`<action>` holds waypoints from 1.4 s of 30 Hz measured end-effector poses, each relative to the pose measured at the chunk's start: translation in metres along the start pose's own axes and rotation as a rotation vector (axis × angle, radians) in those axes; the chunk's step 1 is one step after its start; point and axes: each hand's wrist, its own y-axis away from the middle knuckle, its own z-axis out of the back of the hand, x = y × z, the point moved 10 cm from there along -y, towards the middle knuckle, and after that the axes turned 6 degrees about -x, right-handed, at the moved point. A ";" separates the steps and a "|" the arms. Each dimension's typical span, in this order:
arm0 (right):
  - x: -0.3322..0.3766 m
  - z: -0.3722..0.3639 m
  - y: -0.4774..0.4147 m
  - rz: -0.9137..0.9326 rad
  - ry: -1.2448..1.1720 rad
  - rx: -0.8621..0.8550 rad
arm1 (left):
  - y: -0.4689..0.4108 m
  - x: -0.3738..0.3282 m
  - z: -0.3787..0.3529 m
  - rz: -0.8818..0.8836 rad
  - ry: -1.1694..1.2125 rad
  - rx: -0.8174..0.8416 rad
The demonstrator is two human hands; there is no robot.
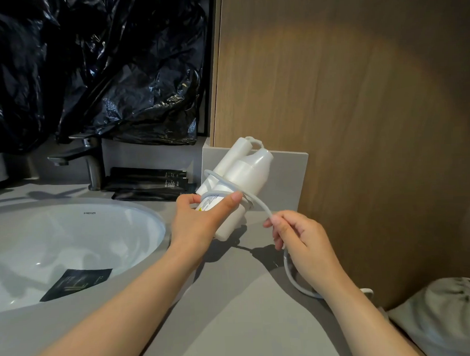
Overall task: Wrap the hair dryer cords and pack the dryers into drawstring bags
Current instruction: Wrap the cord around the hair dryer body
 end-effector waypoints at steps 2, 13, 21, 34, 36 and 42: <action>-0.008 -0.007 0.001 -0.062 -0.063 0.054 | 0.004 0.001 -0.007 0.038 0.096 0.050; -0.023 0.004 -0.008 -0.182 -0.022 0.034 | 0.019 0.002 -0.038 0.107 0.217 0.353; -0.007 -0.002 -0.007 -0.146 -0.255 0.054 | 0.027 -0.002 -0.042 0.120 0.207 0.366; -0.006 0.009 -0.003 -0.142 -0.343 -0.006 | 0.037 -0.039 -0.024 -0.361 -0.353 0.178; -0.006 0.008 -0.004 -0.133 -0.329 -0.027 | 0.034 -0.033 -0.024 -0.304 -0.284 0.203; -0.017 0.023 -0.009 -0.167 -0.266 -0.105 | 0.037 -0.022 -0.040 -0.172 0.011 0.379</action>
